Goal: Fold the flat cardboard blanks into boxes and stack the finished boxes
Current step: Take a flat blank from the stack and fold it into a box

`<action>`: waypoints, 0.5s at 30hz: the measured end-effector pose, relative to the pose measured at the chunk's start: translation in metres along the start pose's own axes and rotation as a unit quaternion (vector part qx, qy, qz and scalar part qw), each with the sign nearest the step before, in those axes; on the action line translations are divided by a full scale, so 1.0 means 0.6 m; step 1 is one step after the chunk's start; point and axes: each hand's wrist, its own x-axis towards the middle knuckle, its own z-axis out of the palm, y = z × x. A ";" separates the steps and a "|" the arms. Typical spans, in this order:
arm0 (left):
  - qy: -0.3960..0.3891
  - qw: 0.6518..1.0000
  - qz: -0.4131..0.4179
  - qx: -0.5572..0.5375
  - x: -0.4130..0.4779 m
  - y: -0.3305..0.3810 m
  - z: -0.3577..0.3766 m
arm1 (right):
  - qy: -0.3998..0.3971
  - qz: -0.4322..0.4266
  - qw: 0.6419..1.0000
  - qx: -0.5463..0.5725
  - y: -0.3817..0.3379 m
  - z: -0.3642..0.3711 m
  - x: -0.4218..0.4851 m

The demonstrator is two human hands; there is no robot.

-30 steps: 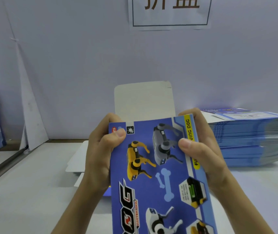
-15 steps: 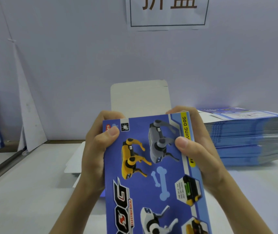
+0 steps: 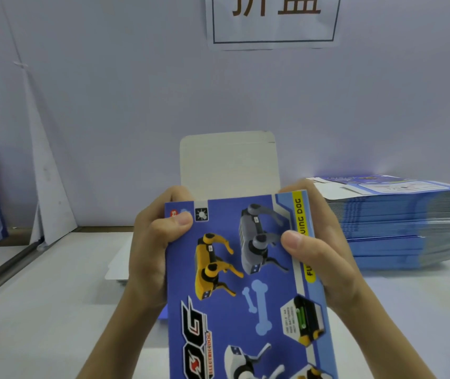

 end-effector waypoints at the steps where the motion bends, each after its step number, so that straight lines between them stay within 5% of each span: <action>1: -0.008 1.000 0.000 -0.003 -0.001 0.001 -0.001 | 0.003 -0.008 1.000 0.003 0.000 -0.001 -0.001; 15: -0.008 1.000 -0.012 -0.003 0.001 0.007 -0.006 | 0.019 -0.001 1.000 0.019 0.004 0.009 -0.005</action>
